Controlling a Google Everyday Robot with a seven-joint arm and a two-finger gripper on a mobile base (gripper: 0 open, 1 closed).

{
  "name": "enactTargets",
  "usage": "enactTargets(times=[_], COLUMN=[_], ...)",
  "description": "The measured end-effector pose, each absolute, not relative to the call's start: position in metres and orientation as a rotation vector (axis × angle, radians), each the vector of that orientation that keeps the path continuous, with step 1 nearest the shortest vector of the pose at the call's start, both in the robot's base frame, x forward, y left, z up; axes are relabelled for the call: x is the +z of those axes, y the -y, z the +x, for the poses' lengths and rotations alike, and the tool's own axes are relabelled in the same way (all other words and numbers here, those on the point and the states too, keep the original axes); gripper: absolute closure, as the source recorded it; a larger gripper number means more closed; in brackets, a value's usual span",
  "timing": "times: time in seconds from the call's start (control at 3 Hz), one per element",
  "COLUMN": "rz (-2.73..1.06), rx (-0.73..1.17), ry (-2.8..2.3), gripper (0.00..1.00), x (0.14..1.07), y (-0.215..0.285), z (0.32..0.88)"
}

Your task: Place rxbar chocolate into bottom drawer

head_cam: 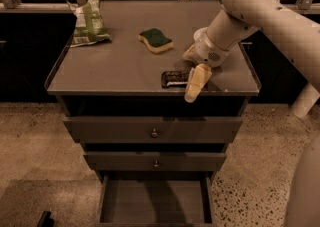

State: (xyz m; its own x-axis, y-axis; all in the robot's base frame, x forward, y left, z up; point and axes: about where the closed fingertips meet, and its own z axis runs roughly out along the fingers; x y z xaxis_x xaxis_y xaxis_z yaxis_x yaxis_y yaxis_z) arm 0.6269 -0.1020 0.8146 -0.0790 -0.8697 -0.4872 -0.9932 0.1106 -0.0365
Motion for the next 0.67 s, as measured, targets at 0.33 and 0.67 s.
enactTargets(times=[0.33, 0.67], rz=[-1.824, -1.824], rx=[0.436, 0.436], ry=[-2.017, -2.017], gripper=[0.19, 0.42], x=[0.8026, 0.8028], y=[0.0994, 0.0993], z=[0.6245, 0.6246])
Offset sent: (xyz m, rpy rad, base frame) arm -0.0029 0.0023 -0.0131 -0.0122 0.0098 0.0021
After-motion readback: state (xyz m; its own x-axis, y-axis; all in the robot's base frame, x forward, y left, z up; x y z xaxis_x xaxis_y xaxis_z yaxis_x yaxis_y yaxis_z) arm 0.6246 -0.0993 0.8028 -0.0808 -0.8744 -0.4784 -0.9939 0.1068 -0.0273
